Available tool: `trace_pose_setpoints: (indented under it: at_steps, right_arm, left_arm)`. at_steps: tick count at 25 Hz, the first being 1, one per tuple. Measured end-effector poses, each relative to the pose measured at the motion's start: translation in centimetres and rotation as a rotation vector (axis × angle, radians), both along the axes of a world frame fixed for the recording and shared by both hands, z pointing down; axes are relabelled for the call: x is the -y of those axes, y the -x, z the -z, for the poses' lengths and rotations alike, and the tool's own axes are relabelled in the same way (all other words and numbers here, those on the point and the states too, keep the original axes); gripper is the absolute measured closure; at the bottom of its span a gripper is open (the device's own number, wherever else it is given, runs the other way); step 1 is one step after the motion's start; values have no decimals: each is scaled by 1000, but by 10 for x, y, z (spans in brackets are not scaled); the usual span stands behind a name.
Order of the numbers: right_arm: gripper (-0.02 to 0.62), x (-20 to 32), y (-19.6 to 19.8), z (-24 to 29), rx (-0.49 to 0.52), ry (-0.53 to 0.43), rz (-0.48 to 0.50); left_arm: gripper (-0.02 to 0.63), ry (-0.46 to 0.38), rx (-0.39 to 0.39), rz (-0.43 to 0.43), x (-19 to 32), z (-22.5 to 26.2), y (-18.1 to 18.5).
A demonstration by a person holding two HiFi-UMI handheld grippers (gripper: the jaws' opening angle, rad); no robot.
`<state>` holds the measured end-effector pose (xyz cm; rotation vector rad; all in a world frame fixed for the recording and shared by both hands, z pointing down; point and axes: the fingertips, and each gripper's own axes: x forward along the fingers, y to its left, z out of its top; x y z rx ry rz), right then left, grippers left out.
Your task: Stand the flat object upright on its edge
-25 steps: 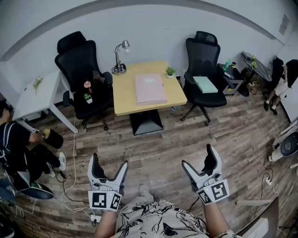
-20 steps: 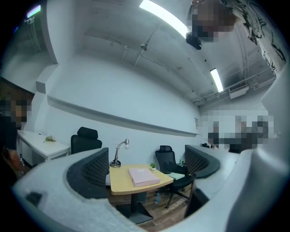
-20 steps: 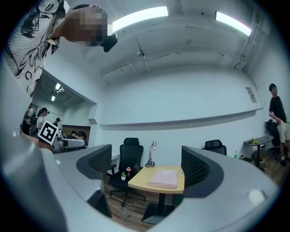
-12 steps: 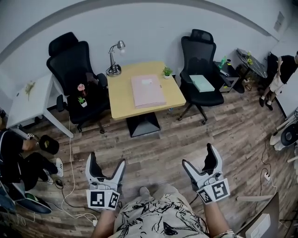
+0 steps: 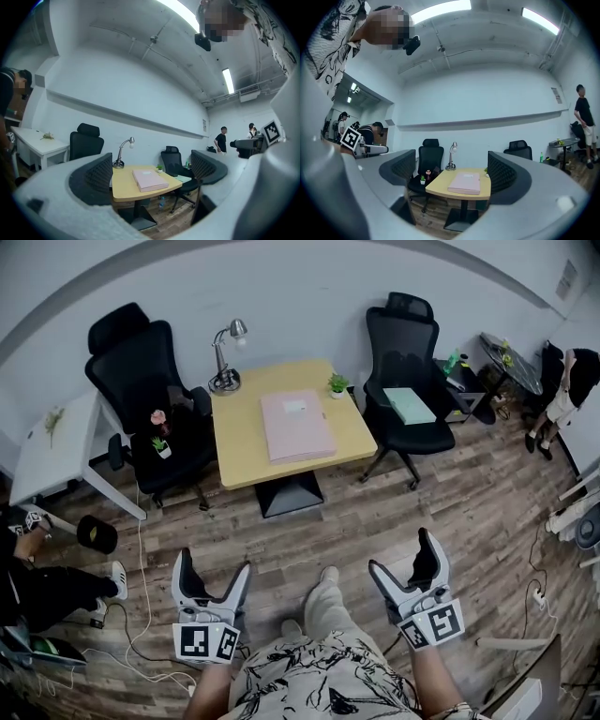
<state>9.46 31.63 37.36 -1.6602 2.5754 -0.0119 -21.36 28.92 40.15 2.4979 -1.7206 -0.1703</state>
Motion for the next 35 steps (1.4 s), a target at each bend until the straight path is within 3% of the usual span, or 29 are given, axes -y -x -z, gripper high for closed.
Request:
trace_pose_setpoints:
  at_steps: [12,20,28,35]
  right_arm:
    - [120,135,-23,8,22,-8,83]
    - [123,214,-51,13,34,-12,154]
    - [123,276,-79,9,52,-3,230]
    - [124,307,-83,-8,85,38,267]
  left_arm:
    - [91,0,31,79,105,15,-26]
    - [91,2,50,110,169,22,-64]
    - [91,-1,54,187,212,26,-95]
    - [91,39,71,191,228,13,-113]
